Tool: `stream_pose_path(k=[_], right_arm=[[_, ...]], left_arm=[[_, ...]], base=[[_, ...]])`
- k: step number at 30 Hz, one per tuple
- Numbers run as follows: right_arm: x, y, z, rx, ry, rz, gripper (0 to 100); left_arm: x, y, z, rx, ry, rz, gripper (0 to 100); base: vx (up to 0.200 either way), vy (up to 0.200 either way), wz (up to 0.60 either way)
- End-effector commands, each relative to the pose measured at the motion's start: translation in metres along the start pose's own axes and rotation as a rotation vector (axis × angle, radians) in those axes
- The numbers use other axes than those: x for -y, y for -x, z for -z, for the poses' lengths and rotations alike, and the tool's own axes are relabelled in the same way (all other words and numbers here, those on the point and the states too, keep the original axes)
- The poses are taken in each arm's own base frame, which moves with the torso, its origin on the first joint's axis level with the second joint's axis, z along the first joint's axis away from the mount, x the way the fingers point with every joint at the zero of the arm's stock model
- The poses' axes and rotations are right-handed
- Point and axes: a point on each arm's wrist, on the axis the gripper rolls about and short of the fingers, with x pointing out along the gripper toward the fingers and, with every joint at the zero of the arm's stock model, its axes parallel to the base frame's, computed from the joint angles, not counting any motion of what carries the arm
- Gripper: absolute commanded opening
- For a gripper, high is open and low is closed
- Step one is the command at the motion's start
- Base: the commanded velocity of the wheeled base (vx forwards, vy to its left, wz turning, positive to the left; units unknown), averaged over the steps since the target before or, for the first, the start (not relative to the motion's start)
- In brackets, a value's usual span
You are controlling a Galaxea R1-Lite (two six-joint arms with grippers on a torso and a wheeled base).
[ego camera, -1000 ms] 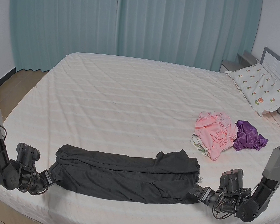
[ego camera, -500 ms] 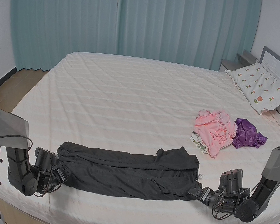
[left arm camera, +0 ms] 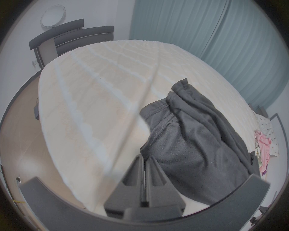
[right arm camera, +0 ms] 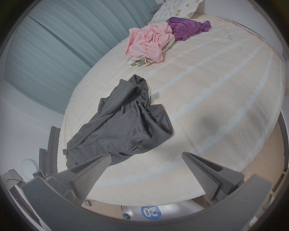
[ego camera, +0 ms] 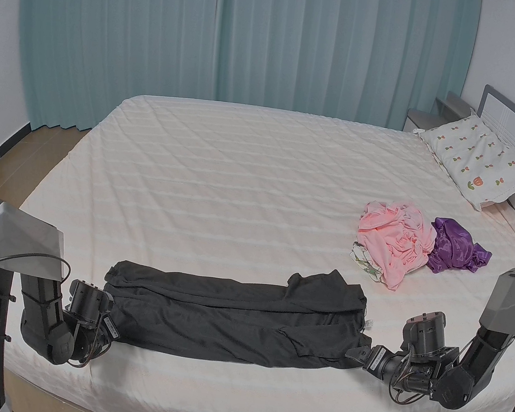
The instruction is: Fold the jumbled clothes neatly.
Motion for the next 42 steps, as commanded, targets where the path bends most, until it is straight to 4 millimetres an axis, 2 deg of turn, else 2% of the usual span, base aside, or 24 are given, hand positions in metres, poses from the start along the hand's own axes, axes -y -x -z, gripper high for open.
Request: stream_pose_path(k=[1, 10, 11, 14, 17, 20, 21, 22, 24, 28, 36, 42], right_arm=[[0.002, -0.002, 0.002, -0.008, 0.000, 0.009, 100], [0.002, -0.003, 0.002, -0.011, 0.001, 0.012, 100], [0.002, -0.003, 0.002, -0.011, 0.001, 0.012, 100], [0.002, -0.002, 0.002, -0.008, 0.000, 0.011, 100], [0.002, -0.002, 0.002, -0.008, 0.000, 0.009, 100], [0.002, -0.003, 0.002, -0.009, 0.002, 0.010, 100], [0.002, -0.003, 0.002, -0.009, 0.002, 0.010, 100], [0.002, -0.003, 0.002, -0.009, 0.002, 0.010, 100], [0.002, -0.003, 0.002, -0.011, 0.002, 0.012, 100], [0.002, -0.003, 0.002, -0.011, 0.002, 0.012, 100], [0.003, -0.003, 0.003, -0.015, 0.002, 0.013, 100], [0.003, -0.003, 0.003, -0.015, 0.002, 0.013, 100]], left_arm=[[-0.007, 0.011, 0.001, -0.008, -0.006, -0.013, 0], [-0.012, 0.011, 0.005, -0.029, -0.026, -0.031, 0], [-0.012, 0.010, 0.004, -0.027, -0.026, -0.030, 100], [-0.013, 0.012, 0.001, -0.019, -0.018, -0.028, 100], [-0.013, 0.026, -0.026, 0.045, 0.038, 0.022, 100], [-0.014, 0.050, -0.054, 0.040, 0.091, 0.167, 100], [-0.014, 0.050, -0.054, 0.040, 0.091, 0.167, 100], [-0.015, 0.060, -0.065, 0.016, 0.106, 0.226, 100], [-0.013, 0.062, -0.072, -0.015, 0.078, 0.267, 100], [-0.008, 0.051, -0.082, -0.013, -0.019, 0.307, 100], [-0.005, 0.001, -0.071, -0.078, -0.239, 0.291, 100], [-0.009, -0.012, -0.064, -0.101, -0.299, 0.279, 100]], base=[[0.000, 0.000, 0.00], [0.000, 0.000, 0.00], [0.000, 0.000, 0.00], [0.000, 0.000, 0.00], [0.000, 0.000, 0.00], [0.000, 0.000, 0.00], [0.000, 0.000, 0.00], [0.000, 0.000, 0.00], [0.000, 0.000, 0.00], [0.000, 0.000, 0.00], [0.000, 0.000, 0.00], [0.000, 0.000, 0.00]])
